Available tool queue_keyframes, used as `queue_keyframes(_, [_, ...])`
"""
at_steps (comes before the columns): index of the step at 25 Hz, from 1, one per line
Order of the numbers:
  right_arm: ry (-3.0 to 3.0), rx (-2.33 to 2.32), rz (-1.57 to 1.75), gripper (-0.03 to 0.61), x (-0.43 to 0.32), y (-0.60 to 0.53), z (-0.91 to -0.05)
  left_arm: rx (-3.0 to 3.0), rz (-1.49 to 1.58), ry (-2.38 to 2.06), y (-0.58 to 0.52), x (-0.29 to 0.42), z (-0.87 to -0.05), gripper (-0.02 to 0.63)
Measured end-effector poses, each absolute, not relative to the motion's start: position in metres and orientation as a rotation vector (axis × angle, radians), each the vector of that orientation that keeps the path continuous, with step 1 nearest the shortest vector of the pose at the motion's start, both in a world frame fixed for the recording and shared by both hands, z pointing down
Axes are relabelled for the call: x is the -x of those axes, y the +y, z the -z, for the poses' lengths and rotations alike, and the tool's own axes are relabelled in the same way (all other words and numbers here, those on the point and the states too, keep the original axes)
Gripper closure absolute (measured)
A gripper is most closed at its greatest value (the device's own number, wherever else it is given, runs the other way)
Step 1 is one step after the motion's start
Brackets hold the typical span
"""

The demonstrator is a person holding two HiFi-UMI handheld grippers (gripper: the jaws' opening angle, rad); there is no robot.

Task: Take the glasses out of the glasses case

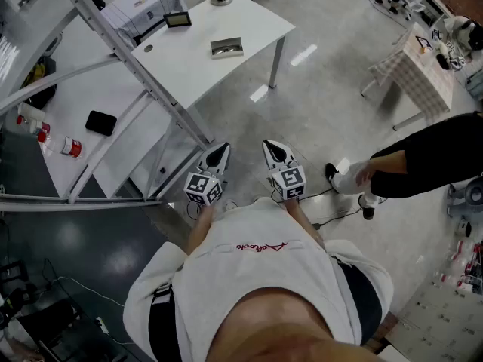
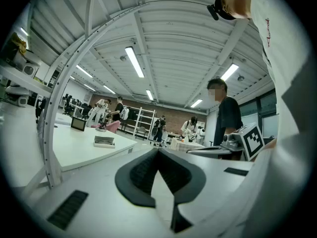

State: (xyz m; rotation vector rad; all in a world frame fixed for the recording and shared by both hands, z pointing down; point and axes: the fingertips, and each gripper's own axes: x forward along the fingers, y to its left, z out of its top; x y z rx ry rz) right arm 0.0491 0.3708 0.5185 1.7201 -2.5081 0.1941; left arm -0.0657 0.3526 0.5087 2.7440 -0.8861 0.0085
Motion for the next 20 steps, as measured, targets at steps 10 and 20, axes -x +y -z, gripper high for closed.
queue_keyframes(10, [-2.542, -1.740, -0.193, 0.583, -0.064, 0.370, -0.515, -2.756, -0.021, -0.869, 0.353, 0.046, -0.509, 0.614])
queue_keyframes(20, [-2.597, -1.711, -0.170, 0.581, -0.080, 0.371, -0.513, -2.762, -0.036, -0.908, 0.356, 0.025, -0.509, 0.614])
